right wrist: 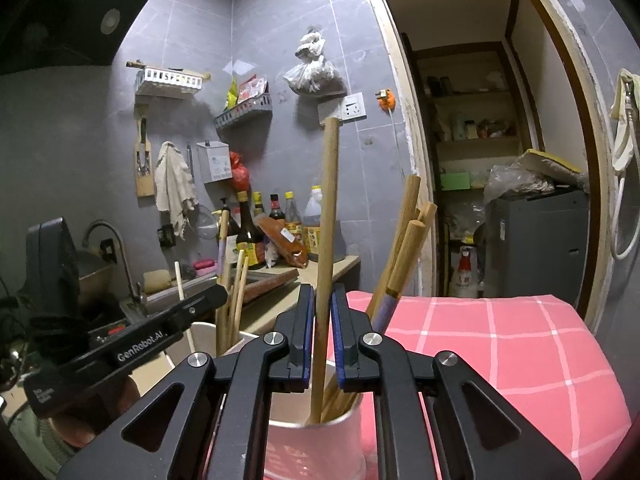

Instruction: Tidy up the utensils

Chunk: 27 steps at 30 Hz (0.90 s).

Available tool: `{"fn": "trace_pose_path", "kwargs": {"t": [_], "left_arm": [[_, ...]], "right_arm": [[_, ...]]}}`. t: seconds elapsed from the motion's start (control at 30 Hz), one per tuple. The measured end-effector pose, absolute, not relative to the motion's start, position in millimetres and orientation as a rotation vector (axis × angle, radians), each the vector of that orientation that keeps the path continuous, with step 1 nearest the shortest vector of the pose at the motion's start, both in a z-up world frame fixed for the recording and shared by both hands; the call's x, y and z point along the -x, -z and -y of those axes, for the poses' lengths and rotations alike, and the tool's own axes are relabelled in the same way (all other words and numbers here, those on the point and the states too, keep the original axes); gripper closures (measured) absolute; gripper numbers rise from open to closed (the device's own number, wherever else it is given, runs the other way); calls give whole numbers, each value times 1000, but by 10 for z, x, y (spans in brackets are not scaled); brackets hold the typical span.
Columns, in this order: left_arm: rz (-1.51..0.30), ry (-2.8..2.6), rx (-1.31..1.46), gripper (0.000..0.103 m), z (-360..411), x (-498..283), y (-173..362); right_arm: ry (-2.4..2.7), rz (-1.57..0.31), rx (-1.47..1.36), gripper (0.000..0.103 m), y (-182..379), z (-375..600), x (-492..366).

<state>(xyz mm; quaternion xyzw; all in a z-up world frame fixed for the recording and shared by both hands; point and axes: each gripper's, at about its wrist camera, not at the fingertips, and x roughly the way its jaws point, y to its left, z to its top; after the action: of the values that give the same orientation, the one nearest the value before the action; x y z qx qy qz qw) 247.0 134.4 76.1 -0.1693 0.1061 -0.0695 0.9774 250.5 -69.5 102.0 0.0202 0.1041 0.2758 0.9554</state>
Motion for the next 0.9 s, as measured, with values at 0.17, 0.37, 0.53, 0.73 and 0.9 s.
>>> {"fn": "trace_pose_path", "kwargs": {"t": [0.17, 0.37, 0.53, 0.73, 0.9], "left_arm": [[-213, 143, 332, 98, -1297, -2396, -803], [-206, 135, 335, 85, -1263, -2301, -872], [-194, 134, 340, 74, -1253, -2219, -939], [-183, 124, 332, 58, -1213, -2097, -1023], [-180, 107, 308, 52, -1141, -1972, -1081]], "right_arm": [[-547, -185, -13, 80, -1022, 688, -2428], [-522, -136, 4, 77, -1052, 732, -2319], [-496, -94, 9, 76, -1093, 785, -2233], [-465, -62, -7, 67, -1174, 911, -2119], [-438, -57, -31, 59, -1235, 1069, -2009]]}}
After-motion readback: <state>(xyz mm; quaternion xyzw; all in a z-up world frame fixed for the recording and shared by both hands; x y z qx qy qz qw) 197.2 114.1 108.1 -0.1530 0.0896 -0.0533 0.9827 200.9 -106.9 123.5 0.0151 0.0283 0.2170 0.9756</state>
